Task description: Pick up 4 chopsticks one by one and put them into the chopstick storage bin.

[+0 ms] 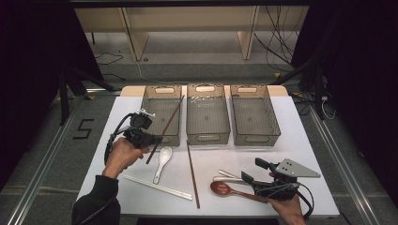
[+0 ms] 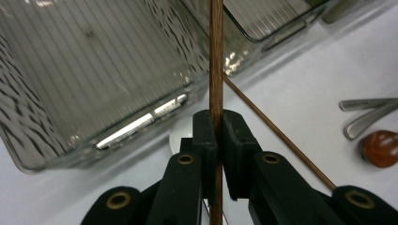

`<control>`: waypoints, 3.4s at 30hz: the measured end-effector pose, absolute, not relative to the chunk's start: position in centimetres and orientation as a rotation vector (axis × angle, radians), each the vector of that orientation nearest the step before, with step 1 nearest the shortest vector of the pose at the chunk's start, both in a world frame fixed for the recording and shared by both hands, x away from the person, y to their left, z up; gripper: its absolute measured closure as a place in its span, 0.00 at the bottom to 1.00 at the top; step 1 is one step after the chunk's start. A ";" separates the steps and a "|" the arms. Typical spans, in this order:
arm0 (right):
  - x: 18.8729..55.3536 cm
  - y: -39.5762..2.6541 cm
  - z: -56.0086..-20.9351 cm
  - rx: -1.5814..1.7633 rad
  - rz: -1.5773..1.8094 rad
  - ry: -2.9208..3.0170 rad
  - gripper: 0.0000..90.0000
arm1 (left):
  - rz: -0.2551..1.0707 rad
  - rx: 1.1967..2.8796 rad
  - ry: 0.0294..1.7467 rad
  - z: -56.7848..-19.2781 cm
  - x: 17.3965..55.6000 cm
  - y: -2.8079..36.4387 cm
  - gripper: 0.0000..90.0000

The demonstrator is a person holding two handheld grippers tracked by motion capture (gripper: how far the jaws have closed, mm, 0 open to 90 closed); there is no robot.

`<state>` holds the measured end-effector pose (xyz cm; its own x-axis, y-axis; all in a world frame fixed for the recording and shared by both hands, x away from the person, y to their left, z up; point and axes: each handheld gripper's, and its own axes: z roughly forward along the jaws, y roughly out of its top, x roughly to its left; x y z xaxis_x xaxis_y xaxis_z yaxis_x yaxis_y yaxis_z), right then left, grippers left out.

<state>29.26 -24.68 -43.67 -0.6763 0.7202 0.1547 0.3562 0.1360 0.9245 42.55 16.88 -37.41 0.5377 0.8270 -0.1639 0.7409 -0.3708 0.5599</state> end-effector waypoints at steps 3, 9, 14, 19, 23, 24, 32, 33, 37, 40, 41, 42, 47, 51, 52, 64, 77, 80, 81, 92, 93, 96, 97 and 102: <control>29.3 -24.7 -43.7 1.042 1.556 2.092 0.29 | 0.208 2.167 1.274 -37.0 43.6 16.9 0.94; 29.3 -24.7 -43.7 1.044 1.559 2.091 0.29 | 0.241 2.139 1.279 -36.4 45.6 17.0 0.94; 29.3 -24.7 -43.7 1.045 1.562 2.090 0.29 | 0.277 2.132 1.304 -36.4 47.3 17.3 0.94; 29.3 -24.8 -43.7 1.046 1.562 2.092 0.29 | 0.312 2.128 1.315 -36.5 48.9 17.6 0.94; 29.3 -24.8 -43.7 1.047 1.566 2.092 0.29 | 0.342 2.134 1.322 -36.5 49.9 17.7 0.93; 29.3 -24.8 -43.7 1.047 1.566 2.092 0.29 | 0.348 2.127 1.326 -36.6 50.2 17.7 0.93; 29.3 -24.8 -43.7 1.044 1.570 2.095 0.29 | 0.381 2.128 1.360 -37.6 51.9 18.0 0.93; 29.3 -24.8 -43.7 1.044 1.569 2.095 0.29 | 0.382 2.130 1.363 -37.8 52.1 18.0 0.93; 29.3 -24.8 -43.7 1.043 1.571 2.094 0.29 | 0.397 2.135 1.380 -38.5 52.6 18.2 0.93; 29.4 -24.8 -43.7 1.046 1.570 2.098 0.29 | 0.402 2.144 1.375 -38.9 52.7 18.2 0.93; 29.4 -24.8 -43.7 1.046 1.570 2.098 0.29 | 0.408 2.150 1.376 -39.0 52.7 18.2 0.93; 29.4 -24.8 -43.7 1.046 1.571 2.099 0.29 | 0.411 2.151 1.380 -39.1 52.7 18.1 0.93; 29.3 -24.7 -43.8 1.041 1.573 2.100 0.29 | 0.399 2.162 1.389 -39.6 52.9 18.1 0.93; 29.3 -24.7 -43.8 1.041 1.574 2.101 0.29 | 0.398 2.174 1.401 -40.2 53.0 18.1 0.93; 29.3 -24.7 -43.7 1.041 1.574 2.100 0.29 | 0.394 2.181 1.401 -40.2 53.0 18.1 0.93; 29.3 -24.8 -43.7 1.043 1.575 2.100 0.29 | 0.392 2.157 1.439 -40.2 52.7 18.4 0.71; 29.3 -24.7 -43.7 1.042 1.573 2.097 0.29 | 0.296 2.103 1.387 -37.1 48.0 16.9 0.34; 29.3 -24.7 -43.7 1.044 1.571 2.100 0.29 | 0.258 2.165 1.381 -37.5 46.3 15.8 0.30; 29.3 -24.7 -43.7 1.041 1.571 2.099 0.29 | 0.245 2.167 1.372 -37.7 45.7 15.6 0.29; 29.2 -24.6 -43.7 1.042 1.567 2.101 0.29 | 0.196 2.162 1.305 -39.6 41.5 13.8 0.25; 29.2 -24.6 -43.7 1.041 1.565 2.102 0.29 | 0.192 2.160 1.301 -39.8 41.2 13.8 0.25; 29.3 -24.5 -43.7 1.046 1.561 2.102 0.29 | 0.184 2.168 1.290 -40.1 40.5 13.6 0.25; 29.2 -24.5 -43.7 1.050 1.557 2.103 0.29 | 0.191 2.171 1.285 -40.2 40.4 13.6 0.25; 29.2 -24.1 -43.7 1.050 1.539 2.116 0.29 | 0.199 2.165 1.270 -40.4 39.6 14.0 0.25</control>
<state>29.15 -24.09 -43.66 -0.6784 0.7175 0.1582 0.3714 0.1491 0.9164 39.61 14.02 -40.39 0.5280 0.8317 -0.1717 0.7394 -0.3507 0.5746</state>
